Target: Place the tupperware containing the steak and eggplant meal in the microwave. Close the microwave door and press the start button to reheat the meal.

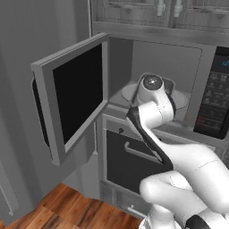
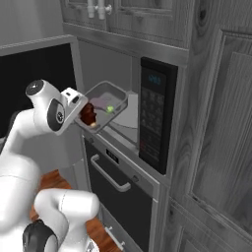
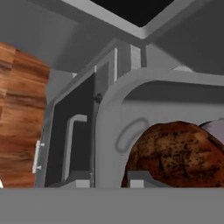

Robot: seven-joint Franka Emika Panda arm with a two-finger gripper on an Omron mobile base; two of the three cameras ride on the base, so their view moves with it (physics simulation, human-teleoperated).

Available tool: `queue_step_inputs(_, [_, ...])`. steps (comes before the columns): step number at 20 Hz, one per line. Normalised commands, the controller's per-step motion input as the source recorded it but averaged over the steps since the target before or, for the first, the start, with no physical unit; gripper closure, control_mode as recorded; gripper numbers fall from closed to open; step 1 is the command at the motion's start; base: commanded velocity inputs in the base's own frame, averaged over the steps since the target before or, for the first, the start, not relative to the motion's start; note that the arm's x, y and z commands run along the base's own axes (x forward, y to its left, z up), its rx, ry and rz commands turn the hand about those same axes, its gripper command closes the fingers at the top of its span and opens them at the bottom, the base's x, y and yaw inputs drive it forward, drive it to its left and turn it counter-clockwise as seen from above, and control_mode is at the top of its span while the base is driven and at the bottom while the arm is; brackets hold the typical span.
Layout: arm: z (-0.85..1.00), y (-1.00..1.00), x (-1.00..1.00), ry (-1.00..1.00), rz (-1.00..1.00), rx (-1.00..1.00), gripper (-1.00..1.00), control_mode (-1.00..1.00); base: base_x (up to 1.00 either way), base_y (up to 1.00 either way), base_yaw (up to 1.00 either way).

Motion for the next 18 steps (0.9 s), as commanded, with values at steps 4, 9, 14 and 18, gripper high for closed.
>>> queue_step_inputs(4, [0.0, -0.58, 0.99, 0.06, 0.0, 0.03, 1.0, -1.0, 0.0, 0.0, 0.0])
queue_step_inputs(9, [0.0, -0.57, 1.0, 0.03, 0.0, 0.0, 1.0, -1.0, 0.0, 0.0, 0.0])
queue_step_inputs(14, [-0.21, -0.4, 0.97, 0.07, 0.0, 0.0, 1.0, -1.0, 0.0, 0.0, 0.0])
queue_step_inputs(18, [-0.32, -0.26, 0.64, 0.09, 0.0, 0.0, 1.0, -1.0, 0.0, 0.0, 0.0])
